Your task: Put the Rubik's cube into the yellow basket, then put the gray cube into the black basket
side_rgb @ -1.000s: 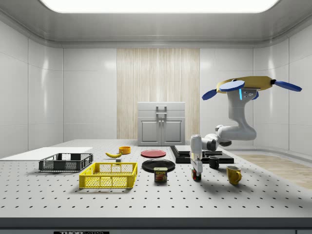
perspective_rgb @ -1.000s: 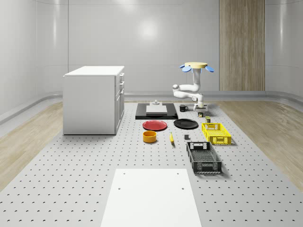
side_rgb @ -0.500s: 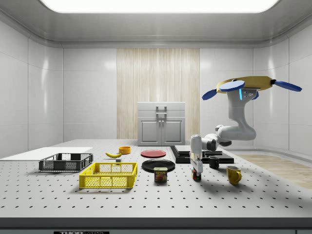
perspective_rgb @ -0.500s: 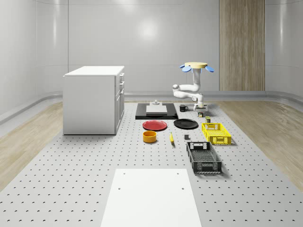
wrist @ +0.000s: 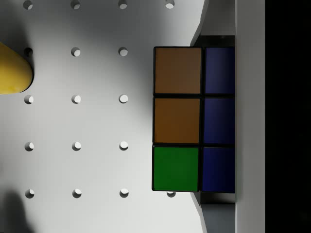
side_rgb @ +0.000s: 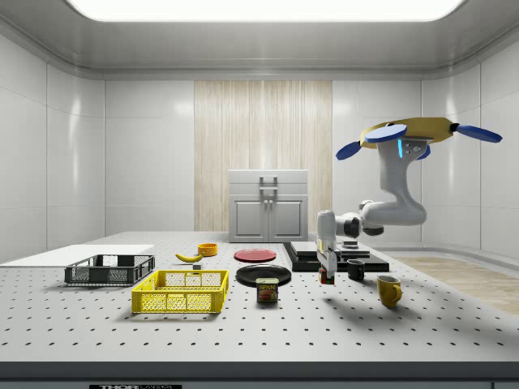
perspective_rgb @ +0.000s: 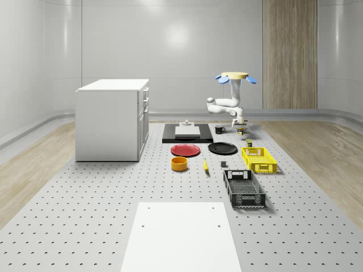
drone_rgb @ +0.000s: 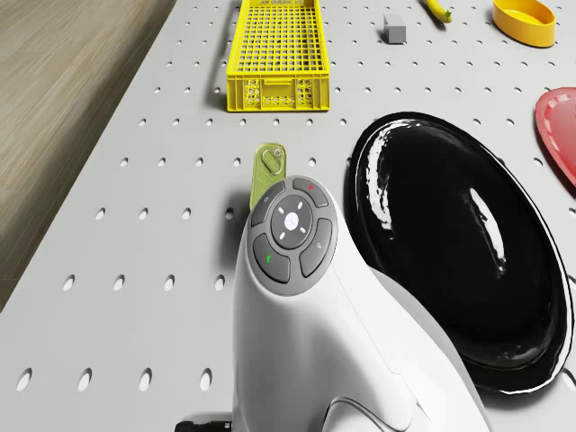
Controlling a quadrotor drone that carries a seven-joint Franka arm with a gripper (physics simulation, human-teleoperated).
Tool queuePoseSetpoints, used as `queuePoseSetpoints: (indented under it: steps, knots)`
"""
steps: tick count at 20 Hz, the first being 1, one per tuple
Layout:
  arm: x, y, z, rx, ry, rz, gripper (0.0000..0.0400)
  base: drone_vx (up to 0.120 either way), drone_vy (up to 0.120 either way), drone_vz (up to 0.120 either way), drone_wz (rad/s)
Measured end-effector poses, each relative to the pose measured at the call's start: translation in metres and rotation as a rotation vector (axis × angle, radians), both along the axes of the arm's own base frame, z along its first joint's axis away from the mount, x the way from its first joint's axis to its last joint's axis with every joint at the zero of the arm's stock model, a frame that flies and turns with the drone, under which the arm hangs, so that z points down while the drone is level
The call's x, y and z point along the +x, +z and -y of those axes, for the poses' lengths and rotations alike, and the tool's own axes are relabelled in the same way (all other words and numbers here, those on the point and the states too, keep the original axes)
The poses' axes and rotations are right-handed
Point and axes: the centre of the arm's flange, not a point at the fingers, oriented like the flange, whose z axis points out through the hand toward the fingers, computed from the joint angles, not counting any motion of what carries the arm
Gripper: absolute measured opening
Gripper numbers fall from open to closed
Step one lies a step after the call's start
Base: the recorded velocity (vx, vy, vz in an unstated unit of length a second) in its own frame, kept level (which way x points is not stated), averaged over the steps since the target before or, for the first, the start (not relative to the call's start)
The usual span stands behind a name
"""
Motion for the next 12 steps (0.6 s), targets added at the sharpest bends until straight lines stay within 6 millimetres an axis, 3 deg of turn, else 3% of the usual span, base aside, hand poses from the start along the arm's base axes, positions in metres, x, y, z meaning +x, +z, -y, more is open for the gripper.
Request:
queuePoseSetpoints:
  steps: [6, 8, 12]
  knots:
    - [0.0000, -0.0057, 0.0001, 0.000, 0.004, 0.000, 0.0288, 0.000, 0.000, 0.120, 0.000]
    - [0.0000, -0.0065, 0.0001, 0.000, 0.005, 0.000, 0.0288, 0.100, 0.000, 0.080, 0.000]
    - [0.0000, -0.0073, 0.0002, 0.000, 0.007, 0.000, 0.0288, 0.120, 0.000, 0.000, 0.000]
